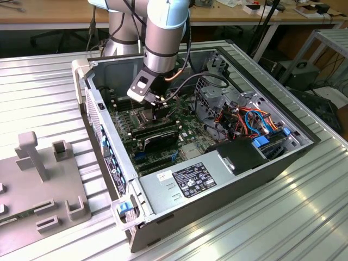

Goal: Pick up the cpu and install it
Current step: 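Place the cpu into insertion slot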

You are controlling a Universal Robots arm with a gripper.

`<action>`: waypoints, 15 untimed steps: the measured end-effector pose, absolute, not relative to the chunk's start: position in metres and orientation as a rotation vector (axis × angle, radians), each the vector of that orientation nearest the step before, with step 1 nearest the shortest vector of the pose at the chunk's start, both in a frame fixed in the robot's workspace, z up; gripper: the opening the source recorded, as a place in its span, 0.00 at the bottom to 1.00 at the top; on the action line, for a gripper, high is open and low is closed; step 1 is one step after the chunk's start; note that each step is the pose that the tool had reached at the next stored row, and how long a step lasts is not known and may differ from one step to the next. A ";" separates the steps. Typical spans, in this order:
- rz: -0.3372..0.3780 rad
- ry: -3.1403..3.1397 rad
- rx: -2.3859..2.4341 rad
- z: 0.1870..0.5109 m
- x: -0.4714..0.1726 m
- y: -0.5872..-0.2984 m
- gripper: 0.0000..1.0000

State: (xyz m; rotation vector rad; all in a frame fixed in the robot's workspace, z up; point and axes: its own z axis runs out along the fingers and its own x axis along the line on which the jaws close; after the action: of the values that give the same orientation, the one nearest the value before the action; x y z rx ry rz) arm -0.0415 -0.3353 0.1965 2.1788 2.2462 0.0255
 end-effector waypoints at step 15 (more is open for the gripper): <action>0.025 2.246 2.179 0.197 -0.041 -0.337 0.61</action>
State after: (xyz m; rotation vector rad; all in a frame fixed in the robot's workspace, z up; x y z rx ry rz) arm -0.0415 -0.3372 0.1967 2.1789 2.2461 0.0254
